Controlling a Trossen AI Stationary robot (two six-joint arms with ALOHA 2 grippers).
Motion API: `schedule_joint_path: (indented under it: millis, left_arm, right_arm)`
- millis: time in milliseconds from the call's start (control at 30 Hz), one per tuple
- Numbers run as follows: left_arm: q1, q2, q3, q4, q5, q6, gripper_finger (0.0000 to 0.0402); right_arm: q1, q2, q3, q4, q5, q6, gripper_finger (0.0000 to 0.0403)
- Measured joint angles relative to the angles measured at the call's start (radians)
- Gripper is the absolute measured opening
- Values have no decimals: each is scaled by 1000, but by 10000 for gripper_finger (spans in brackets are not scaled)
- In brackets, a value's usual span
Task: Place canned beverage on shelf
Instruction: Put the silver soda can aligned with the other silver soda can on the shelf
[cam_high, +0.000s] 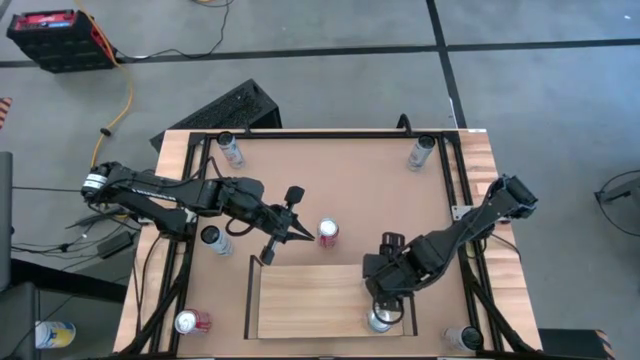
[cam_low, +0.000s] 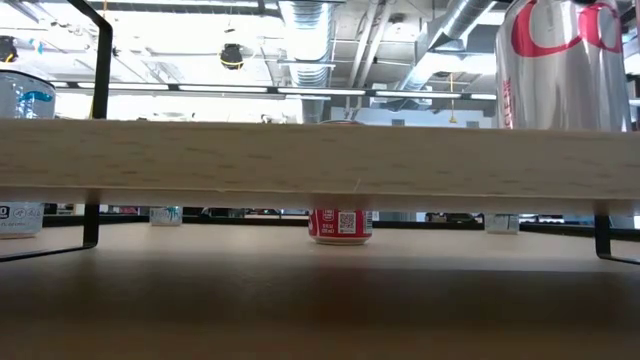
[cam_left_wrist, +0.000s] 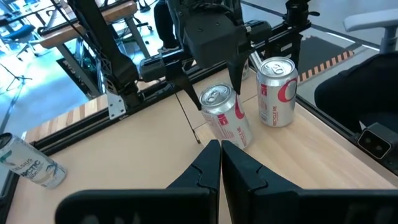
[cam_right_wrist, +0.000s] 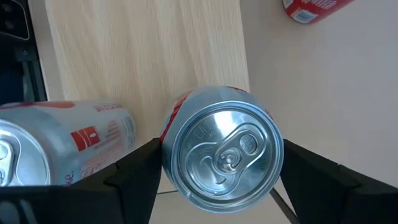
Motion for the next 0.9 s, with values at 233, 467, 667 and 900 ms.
schedule_joint_path:
  millis: [233, 467, 667, 900]
  left_arm:
    - [0, 0, 0, 0, 0, 2, 0]
    - [0, 0, 0, 1, 0, 2, 0]
    - [0, 0, 0, 1, 0, 3, 0]
    - [0, 0, 0, 1, 0, 3, 0]
  right_arm:
    - [0, -1, -1, 3, -4, -5, 316]
    - [2, -2, -3, 8, -28, -10, 342]
    - [2, 2, -7, 12, -61, -13, 366]
    - [-2, 1, -7, 33, -94, -13, 369]
